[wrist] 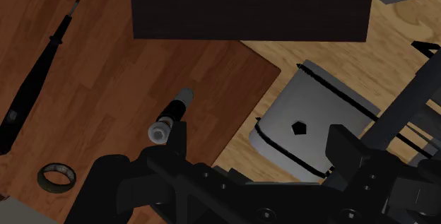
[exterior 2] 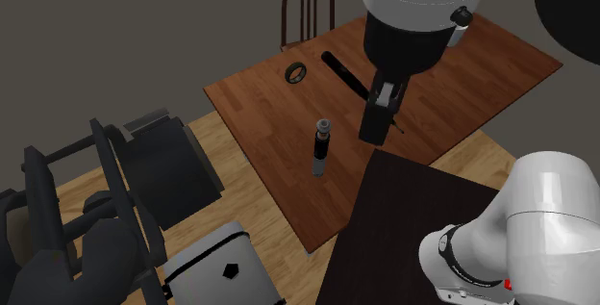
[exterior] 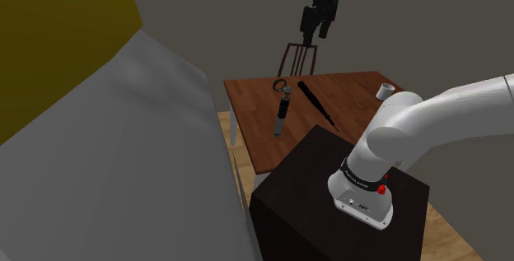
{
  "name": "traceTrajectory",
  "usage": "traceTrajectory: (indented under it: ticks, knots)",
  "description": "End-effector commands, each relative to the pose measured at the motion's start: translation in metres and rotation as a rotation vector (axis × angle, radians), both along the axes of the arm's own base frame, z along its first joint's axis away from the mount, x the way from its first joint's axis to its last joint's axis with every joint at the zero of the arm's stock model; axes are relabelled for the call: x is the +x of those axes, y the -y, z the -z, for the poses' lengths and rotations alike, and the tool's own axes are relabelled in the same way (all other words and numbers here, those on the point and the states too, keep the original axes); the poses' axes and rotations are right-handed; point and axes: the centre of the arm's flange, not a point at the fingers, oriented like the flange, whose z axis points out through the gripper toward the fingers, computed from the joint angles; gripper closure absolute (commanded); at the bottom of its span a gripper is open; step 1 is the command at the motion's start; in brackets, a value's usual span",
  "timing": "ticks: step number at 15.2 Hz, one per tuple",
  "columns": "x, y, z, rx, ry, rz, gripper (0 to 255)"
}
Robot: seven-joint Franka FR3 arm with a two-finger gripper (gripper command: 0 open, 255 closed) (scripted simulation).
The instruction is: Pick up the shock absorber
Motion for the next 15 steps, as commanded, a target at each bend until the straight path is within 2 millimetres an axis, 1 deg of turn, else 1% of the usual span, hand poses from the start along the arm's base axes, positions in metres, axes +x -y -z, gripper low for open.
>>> traceTrajectory:
  ticks: [1, 8, 15]
  knots:
    - [0.000, 0.000, 0.000, 0.000, 0.000, 0.000, 0]
    - [0.061, 0.043, 0.074, 0.027, -0.118, -0.013, 0]
    - [0.114, 0.083, 0.155, 0.055, -0.235, -0.025, 0]
